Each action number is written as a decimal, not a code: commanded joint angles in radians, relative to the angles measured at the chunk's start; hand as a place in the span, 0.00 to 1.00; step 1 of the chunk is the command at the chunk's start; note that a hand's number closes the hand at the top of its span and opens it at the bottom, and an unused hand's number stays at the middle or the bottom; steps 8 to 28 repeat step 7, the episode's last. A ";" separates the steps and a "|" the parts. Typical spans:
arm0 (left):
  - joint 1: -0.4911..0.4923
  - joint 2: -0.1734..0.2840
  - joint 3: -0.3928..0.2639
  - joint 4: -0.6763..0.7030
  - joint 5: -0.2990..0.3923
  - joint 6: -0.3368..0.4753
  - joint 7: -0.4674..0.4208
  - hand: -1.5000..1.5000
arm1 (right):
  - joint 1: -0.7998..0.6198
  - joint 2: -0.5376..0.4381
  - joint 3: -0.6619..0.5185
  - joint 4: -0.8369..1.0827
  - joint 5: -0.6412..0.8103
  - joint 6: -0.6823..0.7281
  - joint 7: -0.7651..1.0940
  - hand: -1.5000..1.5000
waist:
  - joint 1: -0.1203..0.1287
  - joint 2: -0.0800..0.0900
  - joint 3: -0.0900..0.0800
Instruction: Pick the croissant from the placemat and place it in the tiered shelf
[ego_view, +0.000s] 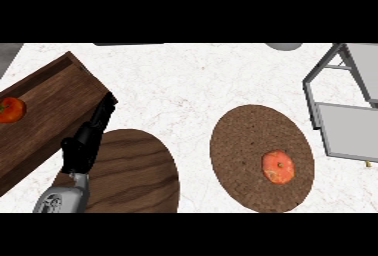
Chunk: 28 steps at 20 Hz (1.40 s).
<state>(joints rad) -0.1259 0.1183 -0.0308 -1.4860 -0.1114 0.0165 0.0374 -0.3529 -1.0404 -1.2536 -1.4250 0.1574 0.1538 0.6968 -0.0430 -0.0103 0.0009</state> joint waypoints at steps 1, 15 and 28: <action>-0.016 0.016 0.027 0.049 0.013 -0.017 -0.036 0.50 | 0.147 -0.072 -0.170 0.096 -0.048 0.167 -0.077 0.00 | -0.005 0.004 0.000; 0.011 0.001 0.007 0.020 0.005 -0.014 -0.016 0.50 | 0.350 -0.044 -0.436 0.236 -0.125 0.404 -0.242 0.00 | -0.012 0.000 0.001; 0.011 0.001 0.007 0.020 0.005 -0.014 -0.016 0.50 | 0.350 -0.044 -0.436 0.236 -0.125 0.404 -0.242 0.00 | -0.012 0.000 0.001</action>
